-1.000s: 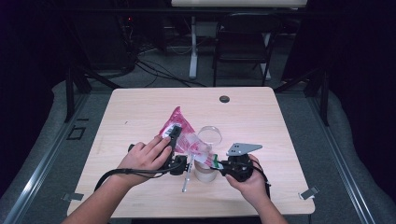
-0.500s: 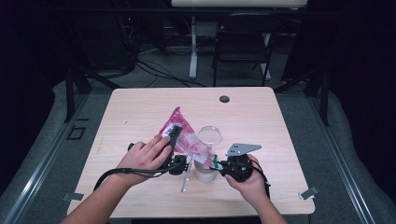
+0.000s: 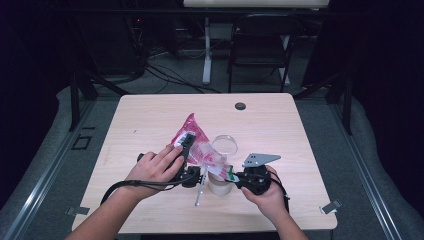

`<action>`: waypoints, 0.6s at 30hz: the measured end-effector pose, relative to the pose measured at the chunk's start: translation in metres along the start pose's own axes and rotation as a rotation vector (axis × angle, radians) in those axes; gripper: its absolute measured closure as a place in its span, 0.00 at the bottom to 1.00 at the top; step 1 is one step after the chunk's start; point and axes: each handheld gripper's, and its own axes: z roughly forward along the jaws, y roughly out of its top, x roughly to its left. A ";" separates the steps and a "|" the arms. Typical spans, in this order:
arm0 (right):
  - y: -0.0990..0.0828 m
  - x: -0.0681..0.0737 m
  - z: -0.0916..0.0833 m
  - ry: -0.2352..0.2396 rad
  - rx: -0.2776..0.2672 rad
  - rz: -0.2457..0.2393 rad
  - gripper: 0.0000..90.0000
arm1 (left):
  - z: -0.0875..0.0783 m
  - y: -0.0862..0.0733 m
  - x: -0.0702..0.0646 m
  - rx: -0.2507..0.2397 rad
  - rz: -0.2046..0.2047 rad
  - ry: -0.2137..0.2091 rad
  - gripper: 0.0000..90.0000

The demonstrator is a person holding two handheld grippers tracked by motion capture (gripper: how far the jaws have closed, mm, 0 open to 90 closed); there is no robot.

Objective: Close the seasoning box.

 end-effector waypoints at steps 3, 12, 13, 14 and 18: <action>0.000 0.001 0.000 0.005 0.001 0.002 1.00 | -0.001 0.000 0.002 0.002 0.009 -0.001 0.62; 0.002 0.005 0.000 0.015 0.000 -0.013 1.00 | -0.001 -0.001 0.003 0.002 0.008 0.014 0.62; 0.003 0.005 0.000 0.015 0.002 -0.015 1.00 | -0.001 -0.001 0.002 0.001 -0.004 0.009 0.62; 0.003 0.005 -0.001 0.015 0.000 -0.013 1.00 | -0.001 -0.001 0.003 0.000 -0.005 0.009 0.62; 0.003 0.004 -0.002 0.008 -0.007 -0.011 1.00 | -0.003 0.000 0.002 0.004 -0.014 0.000 0.65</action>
